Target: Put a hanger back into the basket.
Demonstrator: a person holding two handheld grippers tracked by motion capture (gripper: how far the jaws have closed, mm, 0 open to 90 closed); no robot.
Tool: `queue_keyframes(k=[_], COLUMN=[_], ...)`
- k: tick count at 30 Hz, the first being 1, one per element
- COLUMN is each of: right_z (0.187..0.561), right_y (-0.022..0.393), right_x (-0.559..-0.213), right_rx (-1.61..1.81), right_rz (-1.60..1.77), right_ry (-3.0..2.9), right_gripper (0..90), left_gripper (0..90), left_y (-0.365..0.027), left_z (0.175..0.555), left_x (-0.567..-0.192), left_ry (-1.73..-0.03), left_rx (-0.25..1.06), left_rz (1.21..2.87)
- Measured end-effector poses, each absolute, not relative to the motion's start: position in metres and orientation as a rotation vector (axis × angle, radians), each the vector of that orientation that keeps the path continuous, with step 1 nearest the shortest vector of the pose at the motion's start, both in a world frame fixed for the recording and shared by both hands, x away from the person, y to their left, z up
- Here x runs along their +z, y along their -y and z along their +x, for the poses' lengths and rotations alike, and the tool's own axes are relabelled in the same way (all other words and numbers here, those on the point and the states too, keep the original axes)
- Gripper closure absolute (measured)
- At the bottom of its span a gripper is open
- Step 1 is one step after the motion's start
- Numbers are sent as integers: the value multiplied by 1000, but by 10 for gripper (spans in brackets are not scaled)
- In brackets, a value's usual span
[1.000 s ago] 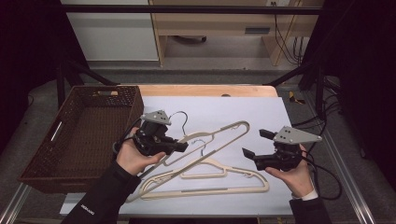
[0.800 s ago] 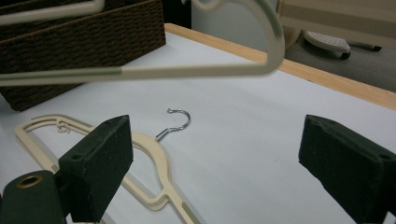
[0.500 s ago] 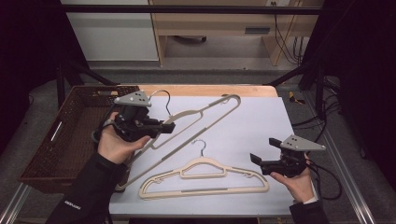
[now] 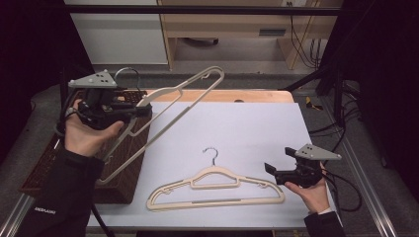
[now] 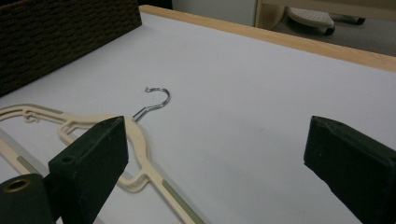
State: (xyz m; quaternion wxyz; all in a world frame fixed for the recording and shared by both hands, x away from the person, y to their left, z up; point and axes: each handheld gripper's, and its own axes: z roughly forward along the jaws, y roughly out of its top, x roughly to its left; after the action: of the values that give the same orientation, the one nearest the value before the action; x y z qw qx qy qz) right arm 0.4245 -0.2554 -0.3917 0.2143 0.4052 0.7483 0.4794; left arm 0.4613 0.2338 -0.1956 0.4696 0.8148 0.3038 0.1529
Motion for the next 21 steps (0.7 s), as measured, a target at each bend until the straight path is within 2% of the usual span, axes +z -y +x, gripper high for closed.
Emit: queue_keyframes(k=[11,21], right_z=[426,426], right_y=[252,251], right_x=[-394,-395], right_rx=[1326,1322], right_rz=[1111,1110], right_ry=[-2085,-2096], right_gripper=[67,69], left_gripper=[858,858], left_y=[-284,-332], left_z=[466,477], left_x=[-193,-208], left_ry=[-820,-897], left_rx=[471,526], left_rz=[2039,2051])
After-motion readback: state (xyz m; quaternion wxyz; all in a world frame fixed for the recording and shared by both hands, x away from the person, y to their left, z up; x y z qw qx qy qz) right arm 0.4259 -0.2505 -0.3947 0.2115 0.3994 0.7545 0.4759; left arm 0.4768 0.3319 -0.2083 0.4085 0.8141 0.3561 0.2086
